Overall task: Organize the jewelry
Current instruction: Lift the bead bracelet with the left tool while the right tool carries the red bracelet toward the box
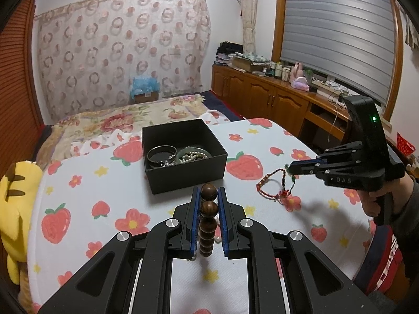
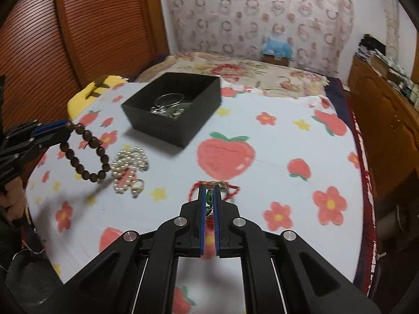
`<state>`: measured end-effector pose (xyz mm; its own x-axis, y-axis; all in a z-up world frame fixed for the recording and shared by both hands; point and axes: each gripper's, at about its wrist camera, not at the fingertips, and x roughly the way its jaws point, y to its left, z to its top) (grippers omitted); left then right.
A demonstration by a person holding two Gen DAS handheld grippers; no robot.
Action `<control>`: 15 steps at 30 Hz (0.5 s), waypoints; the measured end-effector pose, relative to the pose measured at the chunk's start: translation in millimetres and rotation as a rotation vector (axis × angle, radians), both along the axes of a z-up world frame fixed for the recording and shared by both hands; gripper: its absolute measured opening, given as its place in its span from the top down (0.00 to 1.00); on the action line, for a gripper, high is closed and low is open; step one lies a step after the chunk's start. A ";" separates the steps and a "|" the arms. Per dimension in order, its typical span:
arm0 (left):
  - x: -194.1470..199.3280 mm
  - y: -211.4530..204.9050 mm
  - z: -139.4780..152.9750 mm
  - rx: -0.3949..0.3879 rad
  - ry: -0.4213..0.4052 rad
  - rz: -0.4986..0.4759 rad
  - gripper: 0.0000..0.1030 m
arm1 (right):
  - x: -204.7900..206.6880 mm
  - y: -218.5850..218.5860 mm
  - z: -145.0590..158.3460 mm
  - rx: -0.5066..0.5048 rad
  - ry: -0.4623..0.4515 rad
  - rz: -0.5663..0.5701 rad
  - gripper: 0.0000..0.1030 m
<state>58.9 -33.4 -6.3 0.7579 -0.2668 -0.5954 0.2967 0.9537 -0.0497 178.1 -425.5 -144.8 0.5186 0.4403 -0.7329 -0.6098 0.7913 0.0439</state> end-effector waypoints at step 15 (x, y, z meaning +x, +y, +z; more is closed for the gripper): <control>0.4 -0.4 -3.1 0.003 0.005 -0.003 0.88 | -2.6 -4.7 -23.4 -0.034 0.020 -0.026 0.79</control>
<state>59.3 -33.9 -9.5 0.7540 -0.2675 -0.5999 0.2997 0.9528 -0.0481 175.5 -430.3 -168.2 0.5150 0.4019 -0.7572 -0.5884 0.8081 0.0288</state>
